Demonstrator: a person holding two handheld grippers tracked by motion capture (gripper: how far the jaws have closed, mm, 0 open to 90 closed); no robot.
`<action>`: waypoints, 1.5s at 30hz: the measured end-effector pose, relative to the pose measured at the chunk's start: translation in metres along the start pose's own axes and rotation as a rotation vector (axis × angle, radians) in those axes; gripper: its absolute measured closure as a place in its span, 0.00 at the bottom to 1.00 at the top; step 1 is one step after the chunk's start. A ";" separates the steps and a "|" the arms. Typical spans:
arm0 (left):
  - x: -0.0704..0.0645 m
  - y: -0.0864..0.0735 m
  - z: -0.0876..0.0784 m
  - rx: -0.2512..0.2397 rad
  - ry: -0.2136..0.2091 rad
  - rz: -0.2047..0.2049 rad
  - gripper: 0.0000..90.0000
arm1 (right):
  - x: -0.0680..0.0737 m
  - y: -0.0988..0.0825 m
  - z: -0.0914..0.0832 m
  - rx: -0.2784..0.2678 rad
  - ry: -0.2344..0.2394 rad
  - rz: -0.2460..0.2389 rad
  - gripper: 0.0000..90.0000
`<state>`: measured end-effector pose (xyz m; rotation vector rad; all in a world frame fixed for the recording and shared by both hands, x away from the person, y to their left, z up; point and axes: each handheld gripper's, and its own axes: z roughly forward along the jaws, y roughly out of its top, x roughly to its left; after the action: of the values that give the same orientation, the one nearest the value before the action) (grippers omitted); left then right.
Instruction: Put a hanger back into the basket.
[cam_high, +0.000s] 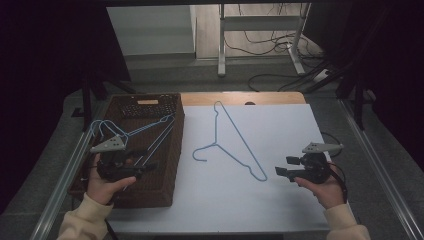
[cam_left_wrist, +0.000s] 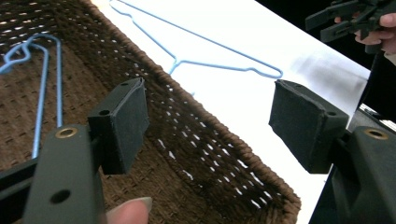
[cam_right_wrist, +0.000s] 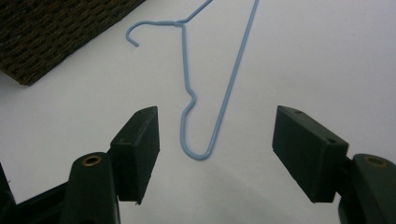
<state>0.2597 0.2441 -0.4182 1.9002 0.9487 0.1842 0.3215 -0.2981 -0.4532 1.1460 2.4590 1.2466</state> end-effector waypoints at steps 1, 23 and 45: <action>-0.001 0.000 0.001 0.002 -0.003 0.005 0.31 | 0.000 0.000 0.001 0.004 0.002 0.002 0.35; -0.008 -0.002 0.011 0.024 -0.023 0.024 0.31 | 0.014 0.013 0.020 0.059 -0.016 -0.039 0.41; -0.015 -0.002 0.018 0.051 -0.026 0.043 0.31 | 0.027 0.038 0.097 0.306 -0.078 -0.103 0.98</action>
<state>0.2576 0.2218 -0.4256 1.9658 0.9033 0.1612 0.3673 -0.2053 -0.4822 1.0925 2.6747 0.8020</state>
